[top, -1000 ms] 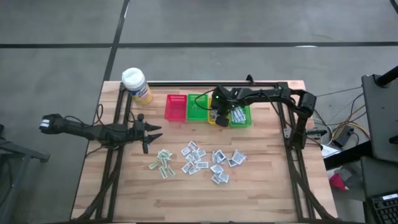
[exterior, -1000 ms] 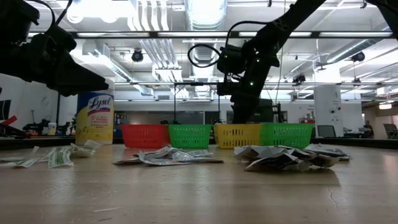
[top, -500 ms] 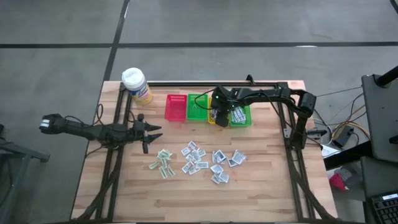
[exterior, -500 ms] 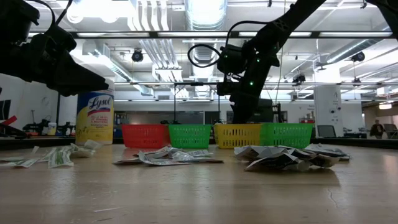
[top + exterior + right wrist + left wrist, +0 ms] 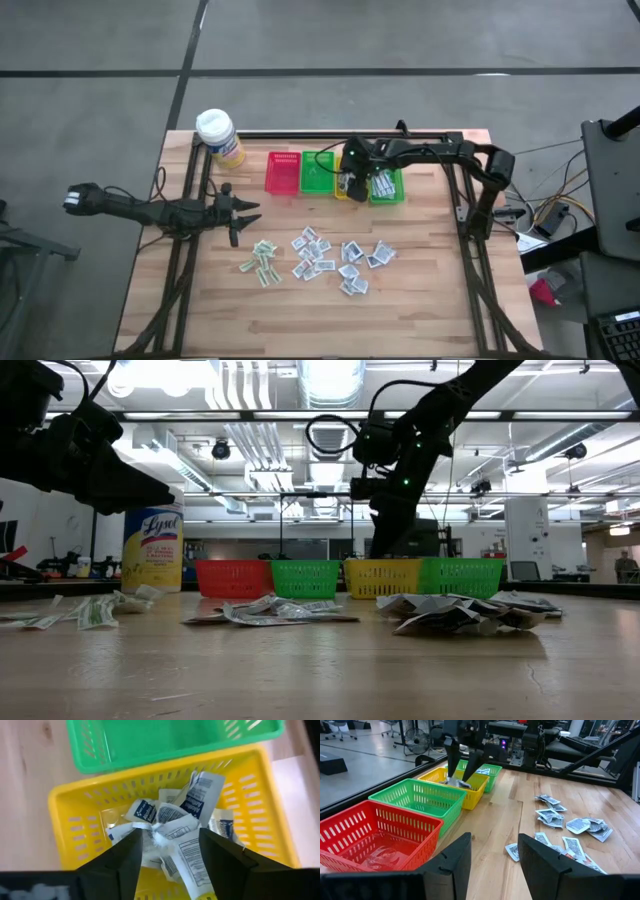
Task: Pick & Place First Aid Supplies
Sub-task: Put the blue alcohol pad into the yellow bin
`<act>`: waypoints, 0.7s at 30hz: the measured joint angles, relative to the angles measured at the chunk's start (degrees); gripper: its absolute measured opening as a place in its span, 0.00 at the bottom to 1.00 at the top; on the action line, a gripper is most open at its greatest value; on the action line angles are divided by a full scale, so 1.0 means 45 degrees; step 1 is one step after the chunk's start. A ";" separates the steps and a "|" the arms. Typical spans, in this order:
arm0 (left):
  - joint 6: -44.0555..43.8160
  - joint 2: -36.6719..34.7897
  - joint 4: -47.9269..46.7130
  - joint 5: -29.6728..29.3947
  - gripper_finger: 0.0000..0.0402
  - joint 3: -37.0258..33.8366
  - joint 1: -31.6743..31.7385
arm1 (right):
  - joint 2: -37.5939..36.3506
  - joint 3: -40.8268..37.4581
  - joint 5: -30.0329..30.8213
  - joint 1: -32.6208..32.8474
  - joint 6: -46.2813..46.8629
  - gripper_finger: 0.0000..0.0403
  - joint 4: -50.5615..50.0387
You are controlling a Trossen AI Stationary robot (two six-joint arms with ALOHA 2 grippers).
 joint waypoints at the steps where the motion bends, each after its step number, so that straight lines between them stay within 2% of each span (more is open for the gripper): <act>1: 0.0002 0.0000 0.0003 -0.0001 0.39 -0.0001 -0.0001 | -0.0076 -0.0005 0.0005 0.0000 0.0000 0.49 -0.0035; 10: 0.0002 0.0000 0.0002 0.0002 0.39 0.0002 -0.0002 | -0.1022 0.0000 0.0001 0.0019 0.0251 0.50 -0.0153; 17: 0.0002 0.0000 -0.0003 -0.0002 0.39 0.0001 0.0002 | -0.2318 0.0295 -0.0047 0.0105 0.0719 0.50 -0.1410; 21: 0.0056 0.0000 0.0000 -0.0002 0.39 -0.0002 0.0002 | -0.3258 0.0335 -0.0934 0.0309 0.1412 0.50 -0.1814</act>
